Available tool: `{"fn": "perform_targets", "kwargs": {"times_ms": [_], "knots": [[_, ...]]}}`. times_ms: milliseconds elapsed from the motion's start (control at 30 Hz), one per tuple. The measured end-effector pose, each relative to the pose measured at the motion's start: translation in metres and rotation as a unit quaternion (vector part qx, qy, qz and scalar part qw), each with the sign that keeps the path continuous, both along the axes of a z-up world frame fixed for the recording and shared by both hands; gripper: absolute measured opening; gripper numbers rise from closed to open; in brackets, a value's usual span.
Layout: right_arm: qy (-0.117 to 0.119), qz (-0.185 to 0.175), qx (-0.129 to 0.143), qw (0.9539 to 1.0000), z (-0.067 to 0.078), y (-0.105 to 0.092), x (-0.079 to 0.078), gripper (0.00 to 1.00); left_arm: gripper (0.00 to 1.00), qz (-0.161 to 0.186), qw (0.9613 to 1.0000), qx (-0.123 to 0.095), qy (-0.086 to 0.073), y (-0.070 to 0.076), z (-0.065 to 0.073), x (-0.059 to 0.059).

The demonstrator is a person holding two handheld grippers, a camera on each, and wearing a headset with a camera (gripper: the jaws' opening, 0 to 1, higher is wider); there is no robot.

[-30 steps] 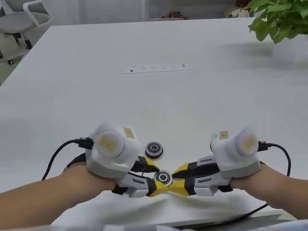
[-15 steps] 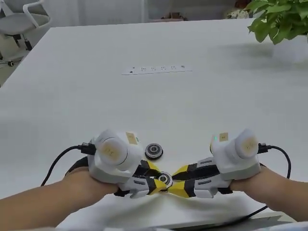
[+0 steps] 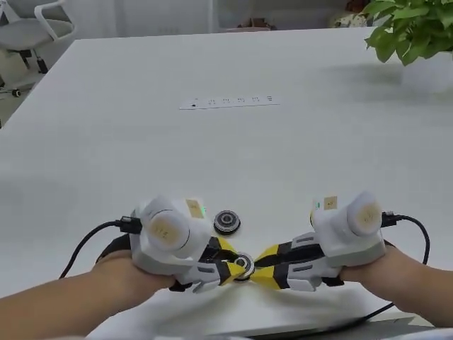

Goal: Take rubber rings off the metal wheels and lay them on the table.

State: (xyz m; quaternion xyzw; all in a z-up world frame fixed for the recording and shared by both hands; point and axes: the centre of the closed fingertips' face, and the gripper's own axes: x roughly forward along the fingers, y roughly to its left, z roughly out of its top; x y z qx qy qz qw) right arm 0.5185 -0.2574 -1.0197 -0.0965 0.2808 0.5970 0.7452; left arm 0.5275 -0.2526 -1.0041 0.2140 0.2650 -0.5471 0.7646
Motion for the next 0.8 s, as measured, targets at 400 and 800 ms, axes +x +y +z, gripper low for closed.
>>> {"fn": "perform_targets", "kwargs": {"times_ms": [400, 800], "knots": [[0.005, -0.008, -0.011, 0.9999, -0.0015, -0.0026, 0.0036, 0.00, 0.14, -0.001, 1.0000, -0.001, -0.004, -0.0004, 0.0005, -0.0005], [0.091, -0.073, 0.034, 0.9926, -0.0009, -0.0066, 0.0081, 0.00, 0.13, -0.006, 0.9999, 0.004, -0.010, -0.0002, 0.0008, 0.0011]]}}
